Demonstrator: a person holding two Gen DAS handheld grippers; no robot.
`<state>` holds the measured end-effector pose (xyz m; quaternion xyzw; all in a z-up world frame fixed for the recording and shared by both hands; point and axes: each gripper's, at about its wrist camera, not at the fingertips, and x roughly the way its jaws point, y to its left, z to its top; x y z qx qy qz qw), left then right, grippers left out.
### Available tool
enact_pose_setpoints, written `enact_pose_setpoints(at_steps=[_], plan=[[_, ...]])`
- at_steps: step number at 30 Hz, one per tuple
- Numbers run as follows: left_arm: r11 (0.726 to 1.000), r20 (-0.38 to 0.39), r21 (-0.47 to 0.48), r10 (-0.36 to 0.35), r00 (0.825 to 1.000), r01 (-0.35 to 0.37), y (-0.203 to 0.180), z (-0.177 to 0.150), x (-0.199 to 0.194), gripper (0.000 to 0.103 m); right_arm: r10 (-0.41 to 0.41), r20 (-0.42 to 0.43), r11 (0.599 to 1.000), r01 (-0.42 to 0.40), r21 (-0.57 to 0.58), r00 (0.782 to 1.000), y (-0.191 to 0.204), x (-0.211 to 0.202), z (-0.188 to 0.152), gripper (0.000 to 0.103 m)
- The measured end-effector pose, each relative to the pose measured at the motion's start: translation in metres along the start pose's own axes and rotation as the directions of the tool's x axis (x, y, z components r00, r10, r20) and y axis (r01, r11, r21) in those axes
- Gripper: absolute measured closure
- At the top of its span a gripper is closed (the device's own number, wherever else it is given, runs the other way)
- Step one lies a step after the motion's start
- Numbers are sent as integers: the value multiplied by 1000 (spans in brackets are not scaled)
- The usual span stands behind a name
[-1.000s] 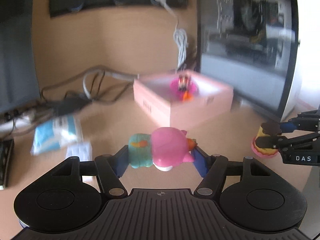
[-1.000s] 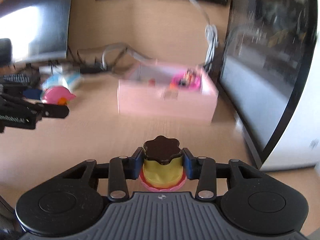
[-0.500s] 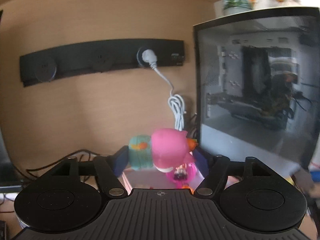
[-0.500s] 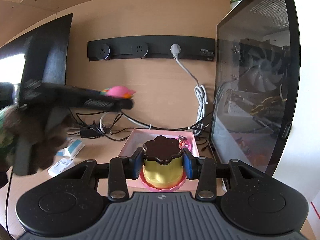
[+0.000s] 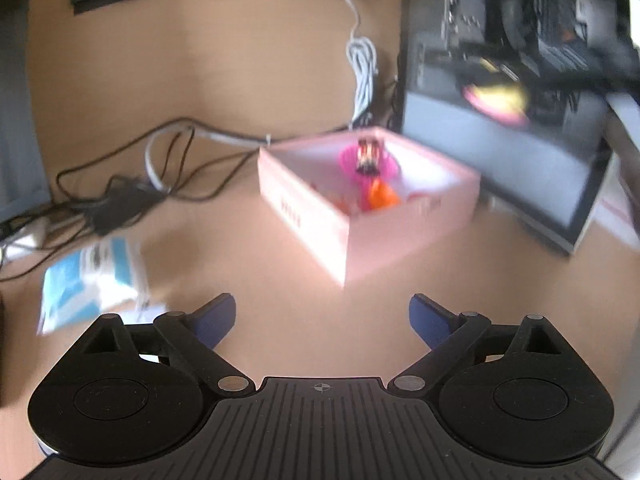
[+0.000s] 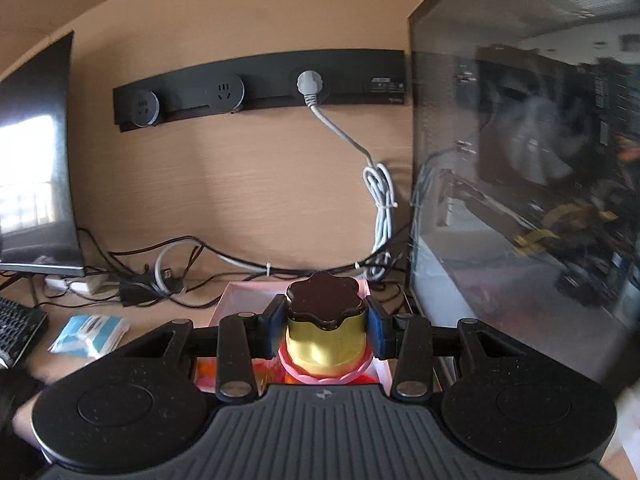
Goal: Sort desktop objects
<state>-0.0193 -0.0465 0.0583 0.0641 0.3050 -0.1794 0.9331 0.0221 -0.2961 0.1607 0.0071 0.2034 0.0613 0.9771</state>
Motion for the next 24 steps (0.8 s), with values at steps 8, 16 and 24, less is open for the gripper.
enact_pose_setpoints(at_steps=[8,16,24], plan=[[997,-10,-29,68,998,-68,26,-22,-23,2,-82,-120,997,82,-4,989,8,75,20,44],[983,-81,-111,136,987,-145,62,-52,-26,1,21,-166,1000,-19,15,986,40,57,9,28],[963,-141,-153,202,969,-223,81,-68,-33,1,339,-371,931,-366,-2,865,166,75,-37,17]])
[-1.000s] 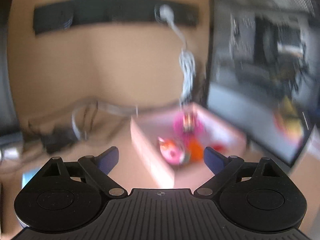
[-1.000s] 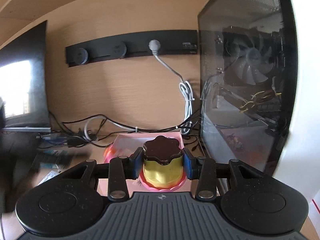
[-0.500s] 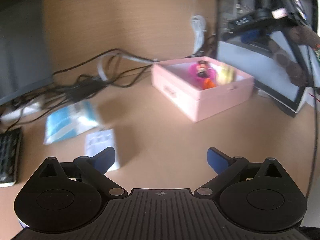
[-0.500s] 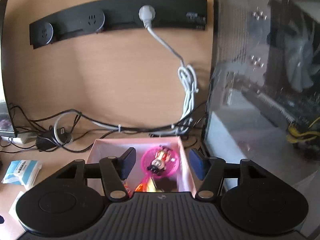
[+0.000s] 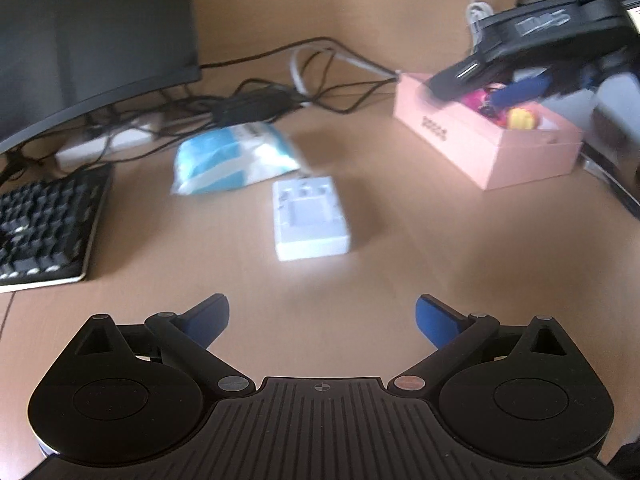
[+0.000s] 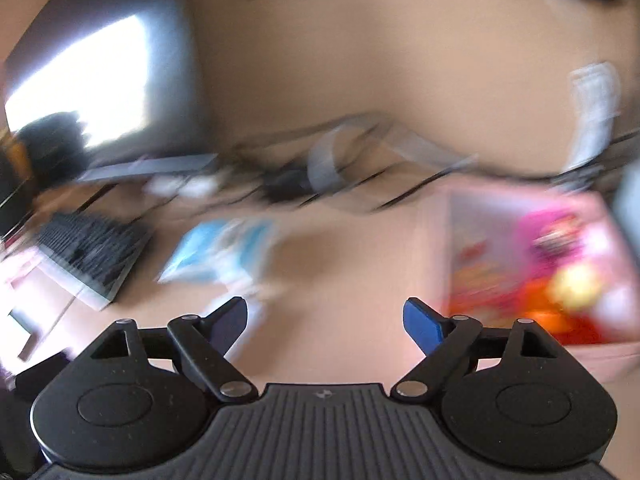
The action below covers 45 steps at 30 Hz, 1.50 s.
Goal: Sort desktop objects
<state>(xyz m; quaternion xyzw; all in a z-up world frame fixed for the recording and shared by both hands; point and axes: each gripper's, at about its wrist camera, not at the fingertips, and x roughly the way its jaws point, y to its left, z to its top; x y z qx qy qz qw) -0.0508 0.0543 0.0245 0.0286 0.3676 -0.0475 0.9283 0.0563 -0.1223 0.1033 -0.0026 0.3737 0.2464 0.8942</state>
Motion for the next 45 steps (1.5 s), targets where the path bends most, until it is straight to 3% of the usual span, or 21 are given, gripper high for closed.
enact_pose_setpoints(at_steps=[4,9,10,12,14,17,25,30,33,35,37,42,45], plan=[[1000,-20,-1,29,999,-29,5,-6,-4,1,41,-80,998,-45,-42,996,44,53,2,17],[999,-21,-2,34,999,-34,10,-11,-10,1,38,-130,999,-41,-15,991,59,92,6,18],[999,-20,-2,34,999,-34,10,-11,-11,1,23,-130,999,-28,-36,991,62,94,4,22],[999,-21,-4,32,999,-33,11,-12,-11,1,4,-134,995,-17,-95,991,69,95,-3,39],[1000,-22,-3,25,999,-25,10,-13,-10,1,16,-128,992,-31,-120,992,68,86,-9,49],[1000,-19,5,15,1000,-15,7,-14,-10,1,-7,-112,987,-11,-158,994,59,67,-19,55],[1000,-9,-1,1,1000,-1,2,-10,-3,1,-66,-73,983,52,-178,995,17,-2,-72,55],[1000,-10,0,-6,1000,6,-5,-2,8,1,-171,-8,978,168,-124,985,-21,-36,-99,55],[1000,-4,8,-10,1000,10,-10,5,12,1,-189,9,981,189,-48,982,-45,-48,-106,46],[1000,24,14,-18,1000,17,-9,11,11,1,-179,44,984,178,21,983,-59,-59,-110,25],[1000,77,16,-8,997,7,-3,20,9,1,-190,93,981,185,66,977,-67,-67,-114,21],[992,193,23,117,974,-123,19,53,24,1,-176,207,977,146,156,962,-83,-80,-129,16],[989,221,50,123,968,-137,26,77,40,0,-158,243,975,113,189,957,-88,-79,-136,13]])
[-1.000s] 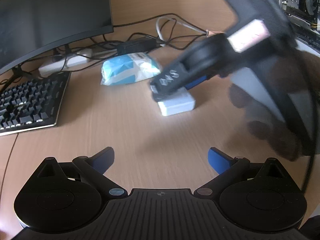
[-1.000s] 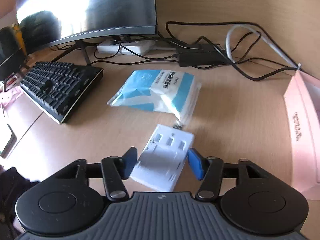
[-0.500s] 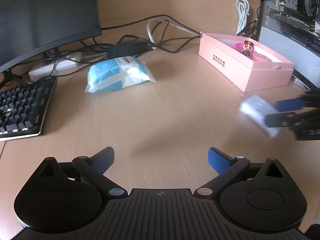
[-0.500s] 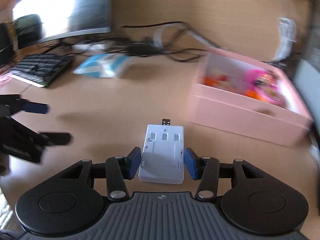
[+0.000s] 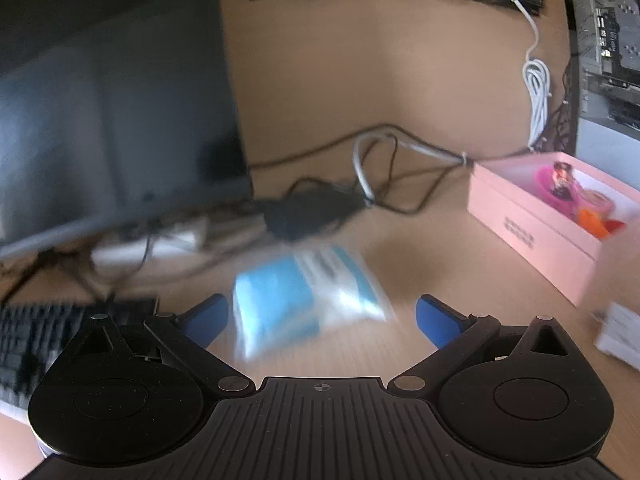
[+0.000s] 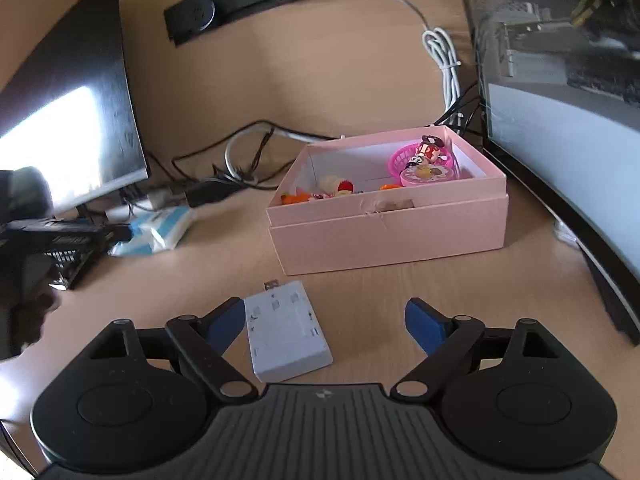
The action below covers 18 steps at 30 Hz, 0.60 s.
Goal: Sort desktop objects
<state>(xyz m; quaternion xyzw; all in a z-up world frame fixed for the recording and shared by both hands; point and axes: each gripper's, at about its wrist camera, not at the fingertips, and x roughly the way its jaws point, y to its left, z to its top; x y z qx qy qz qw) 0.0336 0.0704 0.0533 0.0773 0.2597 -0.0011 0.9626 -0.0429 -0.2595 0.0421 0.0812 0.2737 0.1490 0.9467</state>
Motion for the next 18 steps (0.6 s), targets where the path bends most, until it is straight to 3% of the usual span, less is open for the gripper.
enact_pose_setpoints(at_steps=[4,10,13,15,16,18], plan=[[998,1,59,4,1000,-4,6,19,38,0,22,14,999,-22,43,1000,-9,0,0,5],[996,-163,-43,-81,983,74,23,18,83,0,54,26,991,-57,122,998,-22,-1,0,2],[980,-205,-87,-194,959,179,7,6,64,0,65,35,985,-70,156,997,-28,-2,0,0],[947,-237,-69,-322,917,315,-12,2,45,0,68,31,983,-72,168,997,-29,-1,0,0],[939,-244,-44,-342,907,342,-21,1,36,0,69,27,983,-73,170,997,-30,0,0,0],[954,-226,51,-277,934,295,-40,0,22,0,69,21,983,-72,166,997,-29,1,0,0]])
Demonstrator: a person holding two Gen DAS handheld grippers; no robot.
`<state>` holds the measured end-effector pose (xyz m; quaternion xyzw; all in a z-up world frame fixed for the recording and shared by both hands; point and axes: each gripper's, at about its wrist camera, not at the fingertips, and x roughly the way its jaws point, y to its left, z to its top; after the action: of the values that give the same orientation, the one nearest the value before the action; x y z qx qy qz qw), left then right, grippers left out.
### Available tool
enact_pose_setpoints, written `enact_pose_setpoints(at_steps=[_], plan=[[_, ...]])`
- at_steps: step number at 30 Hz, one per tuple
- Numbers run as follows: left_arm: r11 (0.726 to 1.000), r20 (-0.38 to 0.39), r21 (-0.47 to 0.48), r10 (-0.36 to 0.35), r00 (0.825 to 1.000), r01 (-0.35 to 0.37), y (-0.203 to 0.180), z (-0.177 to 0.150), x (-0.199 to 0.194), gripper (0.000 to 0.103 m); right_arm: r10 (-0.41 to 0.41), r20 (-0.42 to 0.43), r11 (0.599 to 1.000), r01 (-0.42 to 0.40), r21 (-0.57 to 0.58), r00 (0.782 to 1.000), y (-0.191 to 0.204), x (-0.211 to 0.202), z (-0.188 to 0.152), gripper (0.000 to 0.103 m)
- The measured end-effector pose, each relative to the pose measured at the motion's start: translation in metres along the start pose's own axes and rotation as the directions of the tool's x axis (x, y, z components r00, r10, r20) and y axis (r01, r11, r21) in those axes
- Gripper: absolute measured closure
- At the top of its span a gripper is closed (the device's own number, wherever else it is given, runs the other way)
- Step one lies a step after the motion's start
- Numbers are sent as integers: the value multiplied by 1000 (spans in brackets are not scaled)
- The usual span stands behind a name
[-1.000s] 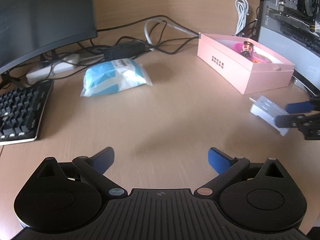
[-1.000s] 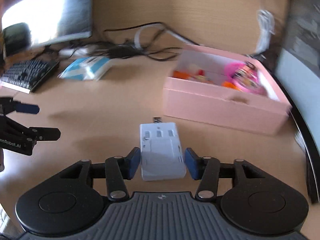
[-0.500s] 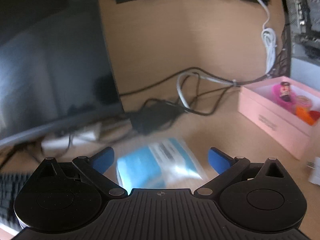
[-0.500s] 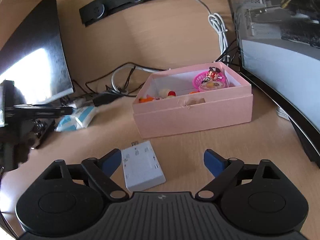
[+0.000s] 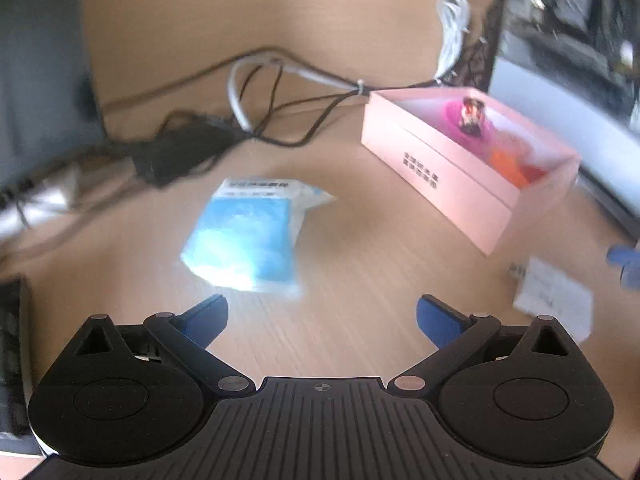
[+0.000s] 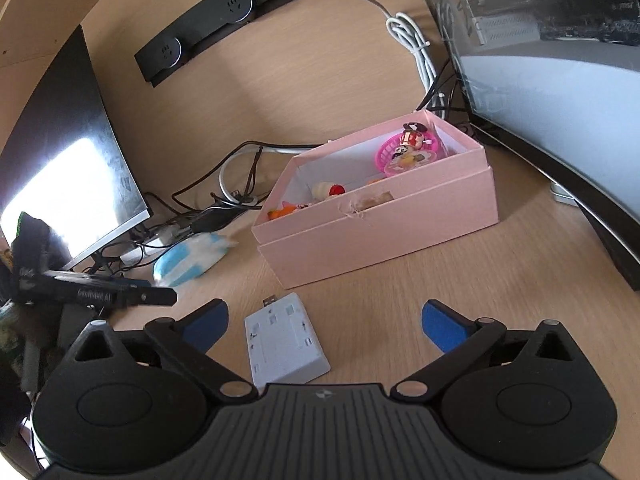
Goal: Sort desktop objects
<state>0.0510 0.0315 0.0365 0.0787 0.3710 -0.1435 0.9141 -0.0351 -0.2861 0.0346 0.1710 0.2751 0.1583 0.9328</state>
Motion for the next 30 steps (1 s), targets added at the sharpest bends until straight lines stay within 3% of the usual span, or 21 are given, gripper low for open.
enact_pose_setpoints(at_steps=[3,7,11,16,18,19,21,24,30], plan=[[993,12,28,112,994,-113,-12,3,2,0,-9,10,1000,9,-14,1000,2,-1,-1,0],[981,1,-32,191,982,-191,-3,13,15,0,-24,31,999,26,-36,999,6,-4,-3,0],[959,16,-24,282,959,-282,10,26,28,0,-28,36,998,30,-56,999,9,-5,-3,0],[961,-38,-67,266,963,-268,25,32,49,0,-27,30,998,29,-53,999,8,-4,-3,0],[963,-25,-94,253,967,-254,25,31,47,3,-26,29,998,27,-53,999,7,-4,-3,0],[964,-10,-95,247,969,-247,22,31,45,17,-26,29,998,28,-54,999,8,-4,-3,0],[968,-1,-86,235,972,-234,15,30,39,35,-30,26,998,31,-58,999,8,-4,-3,0],[973,27,-77,222,975,-220,3,25,25,41,-45,22,996,46,-71,999,11,-2,-4,0],[992,18,-12,124,992,-124,-32,-12,-10,39,-74,-10,988,72,-134,997,21,5,-5,0]])
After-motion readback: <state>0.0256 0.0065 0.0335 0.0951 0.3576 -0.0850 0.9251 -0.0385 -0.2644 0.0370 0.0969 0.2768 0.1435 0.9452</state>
